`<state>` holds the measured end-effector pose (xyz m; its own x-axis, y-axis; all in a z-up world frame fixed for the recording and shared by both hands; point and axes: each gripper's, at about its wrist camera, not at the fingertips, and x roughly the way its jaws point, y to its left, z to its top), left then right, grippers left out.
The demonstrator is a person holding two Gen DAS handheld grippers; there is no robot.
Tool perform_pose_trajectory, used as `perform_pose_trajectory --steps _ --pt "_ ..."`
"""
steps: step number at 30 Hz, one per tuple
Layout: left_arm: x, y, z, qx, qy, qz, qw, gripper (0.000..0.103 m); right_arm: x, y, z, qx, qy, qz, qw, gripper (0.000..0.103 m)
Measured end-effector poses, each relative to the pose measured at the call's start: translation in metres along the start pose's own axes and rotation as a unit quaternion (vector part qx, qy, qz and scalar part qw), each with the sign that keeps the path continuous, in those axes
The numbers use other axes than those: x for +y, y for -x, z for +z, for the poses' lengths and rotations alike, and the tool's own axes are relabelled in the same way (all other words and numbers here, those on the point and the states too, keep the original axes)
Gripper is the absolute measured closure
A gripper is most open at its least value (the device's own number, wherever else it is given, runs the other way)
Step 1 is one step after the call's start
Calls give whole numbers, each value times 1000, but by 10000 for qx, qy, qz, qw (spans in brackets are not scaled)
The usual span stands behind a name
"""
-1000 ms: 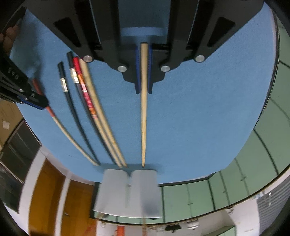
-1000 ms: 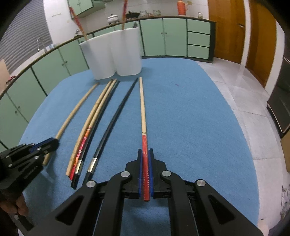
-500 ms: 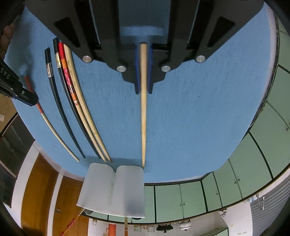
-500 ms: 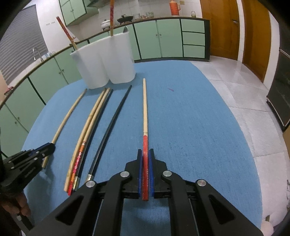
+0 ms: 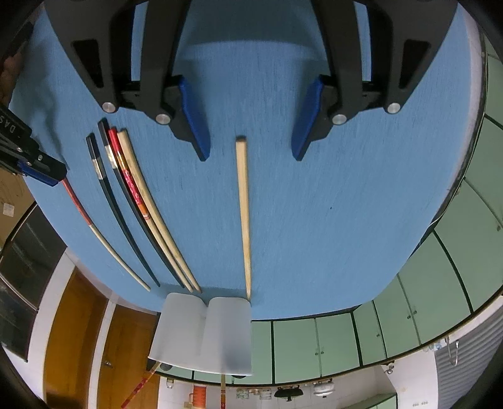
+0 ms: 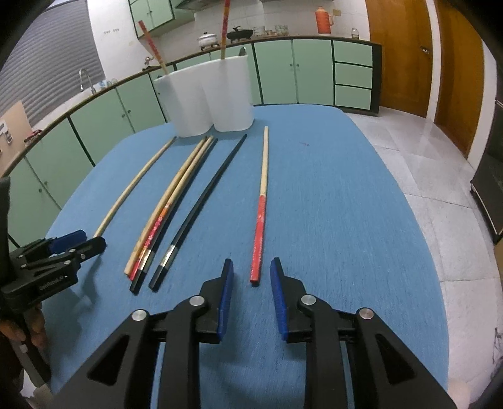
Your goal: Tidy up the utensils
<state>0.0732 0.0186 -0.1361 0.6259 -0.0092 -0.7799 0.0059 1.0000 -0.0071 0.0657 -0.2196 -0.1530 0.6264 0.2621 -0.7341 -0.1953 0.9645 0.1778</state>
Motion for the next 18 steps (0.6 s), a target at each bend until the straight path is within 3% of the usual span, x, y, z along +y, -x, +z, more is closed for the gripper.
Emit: perform_pose_trajectory --steps 8,13,16,18 --pt "-1 1 -2 10 -4 7 10000 52 1 0 -2 33 60 -19 10000 80" --pt "-4 -2 0 11 -39 10 10000 63 5 -3 0 57 119 -120 9998 82" --pt "-7 -3 1 19 -60 -48 10000 74 6 -5 0 75 141 -190 9997 87" --pt "-10 -3 2 18 -65 -58 10000 82 7 -6 1 91 156 -233 9996 96"
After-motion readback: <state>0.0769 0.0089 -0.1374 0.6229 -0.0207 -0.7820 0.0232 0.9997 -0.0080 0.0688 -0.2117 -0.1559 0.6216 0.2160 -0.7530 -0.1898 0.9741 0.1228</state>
